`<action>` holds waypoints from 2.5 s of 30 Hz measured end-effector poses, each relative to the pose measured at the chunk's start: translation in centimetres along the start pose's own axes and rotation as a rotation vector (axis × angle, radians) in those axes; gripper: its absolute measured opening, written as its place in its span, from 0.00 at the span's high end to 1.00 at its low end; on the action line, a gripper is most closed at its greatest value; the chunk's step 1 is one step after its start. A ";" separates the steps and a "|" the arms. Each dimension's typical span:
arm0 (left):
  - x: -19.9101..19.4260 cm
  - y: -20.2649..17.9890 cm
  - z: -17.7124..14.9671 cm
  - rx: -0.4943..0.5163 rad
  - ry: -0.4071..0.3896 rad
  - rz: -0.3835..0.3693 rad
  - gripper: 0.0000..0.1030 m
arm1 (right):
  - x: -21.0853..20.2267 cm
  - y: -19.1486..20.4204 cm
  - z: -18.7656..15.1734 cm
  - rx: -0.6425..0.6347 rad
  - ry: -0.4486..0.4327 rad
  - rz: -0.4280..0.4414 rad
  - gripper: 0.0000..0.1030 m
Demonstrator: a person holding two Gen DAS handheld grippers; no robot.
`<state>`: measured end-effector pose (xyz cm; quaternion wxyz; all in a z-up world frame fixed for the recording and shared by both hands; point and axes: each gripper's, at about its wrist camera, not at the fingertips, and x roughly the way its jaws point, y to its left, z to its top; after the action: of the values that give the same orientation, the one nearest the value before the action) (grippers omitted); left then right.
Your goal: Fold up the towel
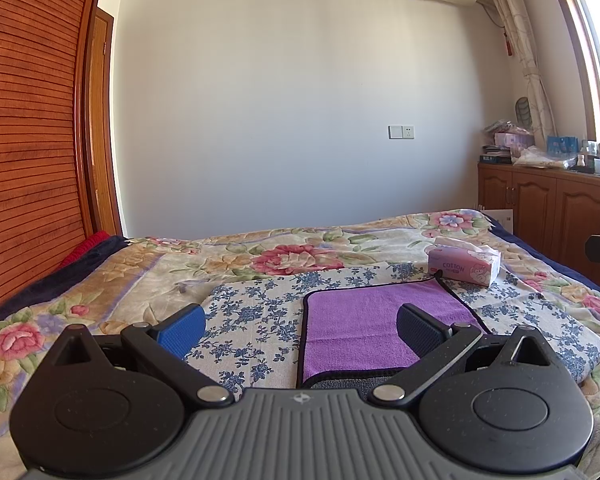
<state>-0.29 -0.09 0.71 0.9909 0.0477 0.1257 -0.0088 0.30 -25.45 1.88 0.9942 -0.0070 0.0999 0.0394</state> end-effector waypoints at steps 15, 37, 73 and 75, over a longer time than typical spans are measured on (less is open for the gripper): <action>0.3 -0.2 -0.3 -0.001 0.017 -0.010 0.00 | 0.3 0.4 0.2 0.001 0.013 0.002 0.00; 3.2 0.1 -0.8 -0.016 0.104 -0.042 0.00 | 2.2 0.4 -0.1 -0.005 0.041 0.010 0.00; 8.5 -0.4 -1.3 0.018 0.231 -0.143 0.28 | 7.8 0.4 -0.7 -0.071 0.245 0.080 0.00; 9.1 -0.2 -1.4 0.013 0.245 -0.144 0.30 | 8.3 0.2 -0.9 -0.072 0.264 0.087 0.00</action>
<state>8.13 -0.21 -2.92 0.9646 0.0456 0.2488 -0.0748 8.22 -24.63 -0.63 0.9689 -0.0433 0.2286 0.0847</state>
